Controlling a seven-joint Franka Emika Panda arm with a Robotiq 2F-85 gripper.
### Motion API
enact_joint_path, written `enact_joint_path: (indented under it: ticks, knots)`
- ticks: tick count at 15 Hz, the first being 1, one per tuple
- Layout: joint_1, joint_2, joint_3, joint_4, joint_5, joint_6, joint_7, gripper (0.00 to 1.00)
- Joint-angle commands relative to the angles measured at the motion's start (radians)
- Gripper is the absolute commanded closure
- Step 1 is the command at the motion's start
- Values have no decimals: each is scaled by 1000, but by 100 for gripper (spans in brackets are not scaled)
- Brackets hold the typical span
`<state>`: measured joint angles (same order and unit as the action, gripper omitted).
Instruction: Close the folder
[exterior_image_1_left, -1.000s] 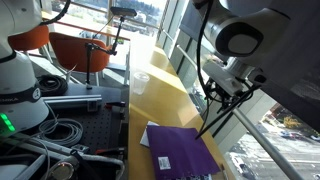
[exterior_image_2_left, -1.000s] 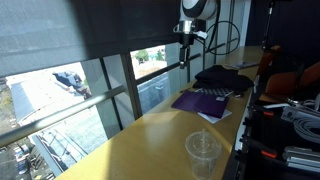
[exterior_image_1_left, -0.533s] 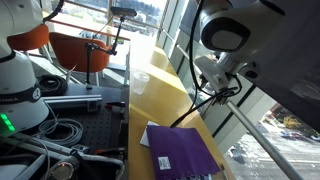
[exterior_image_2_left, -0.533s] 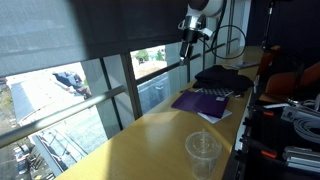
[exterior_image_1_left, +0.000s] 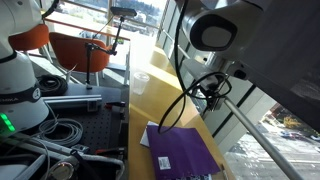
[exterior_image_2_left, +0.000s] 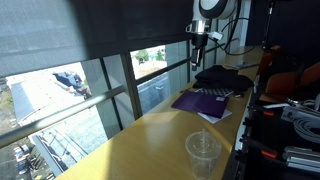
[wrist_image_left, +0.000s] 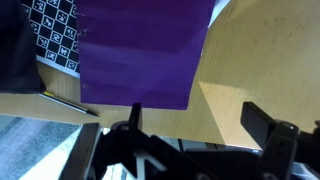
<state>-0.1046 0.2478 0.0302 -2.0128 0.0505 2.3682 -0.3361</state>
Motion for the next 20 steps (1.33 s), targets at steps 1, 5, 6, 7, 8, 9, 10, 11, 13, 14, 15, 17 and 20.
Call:
enact_joint_path:
  ticks: [1, 5, 6, 7, 8, 9, 10, 11, 13, 14, 15, 17, 20]
  knots:
    - [43, -70, -40, -76, -129, 18, 110, 0]
    - [58, -137, -40, -139, -186, -2, 181, 0]
    - [61, -156, -40, -159, -199, -4, 199, 0]
    - [63, -175, -38, -175, -201, -13, 208, 0]
    - [65, -199, -36, -189, -204, -36, 224, 0]
    - [67, -215, -36, -205, -207, -46, 235, 0]
    - [67, -229, -35, -215, -208, -63, 245, 0]
    - [67, -238, -35, -224, -210, -75, 257, 0]
    - [64, -202, -34, -197, -182, -60, 228, 0]
    - [64, -212, -34, -204, -182, -63, 230, 0]
    - [64, -217, -34, -210, -182, -64, 232, 0]
    - [64, -217, -34, -212, -182, -64, 233, 0]
    - [64, -217, -34, -212, -182, -64, 235, 0]
